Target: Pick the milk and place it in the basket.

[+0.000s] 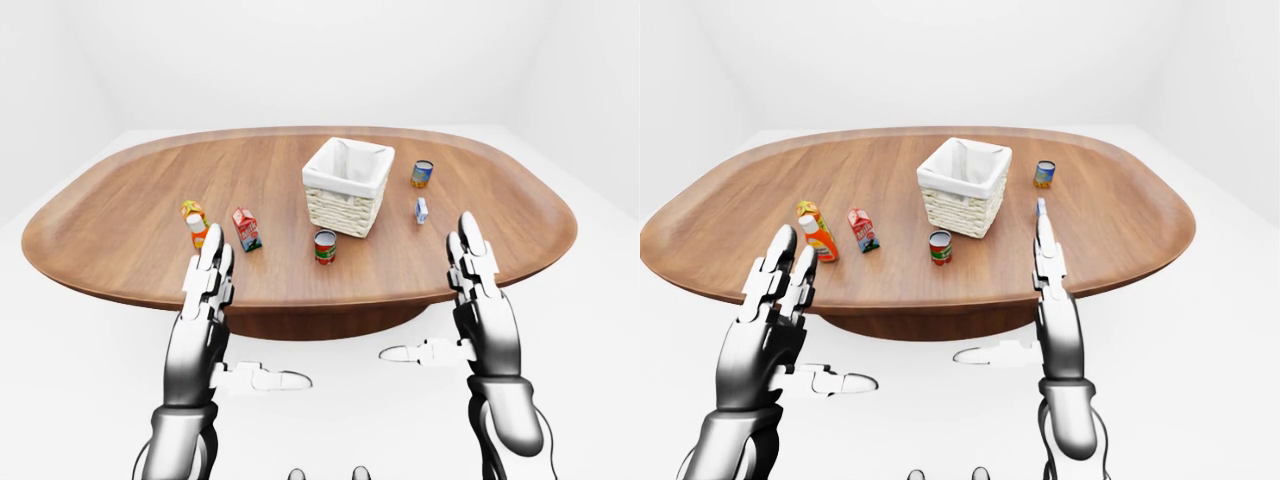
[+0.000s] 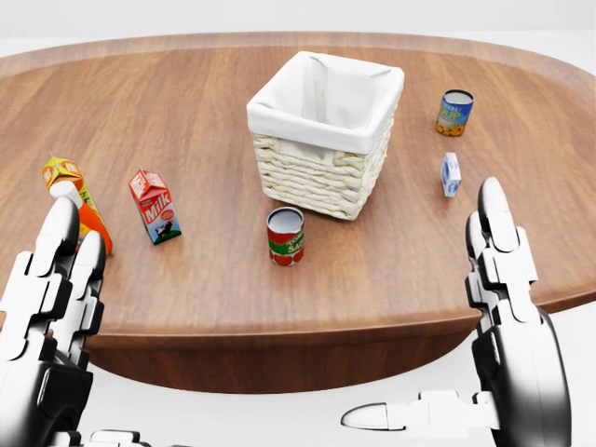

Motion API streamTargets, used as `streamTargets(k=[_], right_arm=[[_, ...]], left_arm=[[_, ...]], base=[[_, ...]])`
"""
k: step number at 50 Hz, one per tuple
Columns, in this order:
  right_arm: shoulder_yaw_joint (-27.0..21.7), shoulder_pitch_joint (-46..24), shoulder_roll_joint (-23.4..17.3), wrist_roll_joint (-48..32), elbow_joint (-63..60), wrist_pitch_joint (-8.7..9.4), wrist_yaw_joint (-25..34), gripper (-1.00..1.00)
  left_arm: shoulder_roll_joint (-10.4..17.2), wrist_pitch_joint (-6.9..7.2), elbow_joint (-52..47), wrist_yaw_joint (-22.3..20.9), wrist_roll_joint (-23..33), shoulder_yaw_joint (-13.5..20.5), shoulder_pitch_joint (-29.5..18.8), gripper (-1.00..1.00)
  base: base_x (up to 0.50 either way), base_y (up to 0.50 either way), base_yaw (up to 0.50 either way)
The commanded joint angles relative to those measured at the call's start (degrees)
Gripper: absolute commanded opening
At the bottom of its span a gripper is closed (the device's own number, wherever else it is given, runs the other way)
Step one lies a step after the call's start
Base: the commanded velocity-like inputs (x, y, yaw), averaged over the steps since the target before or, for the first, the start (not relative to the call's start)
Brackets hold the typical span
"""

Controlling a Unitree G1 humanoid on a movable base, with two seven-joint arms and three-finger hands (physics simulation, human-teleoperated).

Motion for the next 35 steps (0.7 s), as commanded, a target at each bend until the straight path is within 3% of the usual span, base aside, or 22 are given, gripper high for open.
streamTargets(k=[1,35], right_arm=[[0.05,0.34,0.00,-0.22,-0.50,-0.60,-0.12,1.00],[0.33,0.69,-0.06,0.31,-0.89,-0.84,-0.06,1.00]], left_arm=[[0.16,0.00,-0.23,0.13,0.03,-0.30,0.16,1.00],[-0.14,0.00,0.84,-0.06,0.24,0.33,-0.32,1.00]], base=[[0.21,0.00,0.00],[0.22,0.00,0.00]])
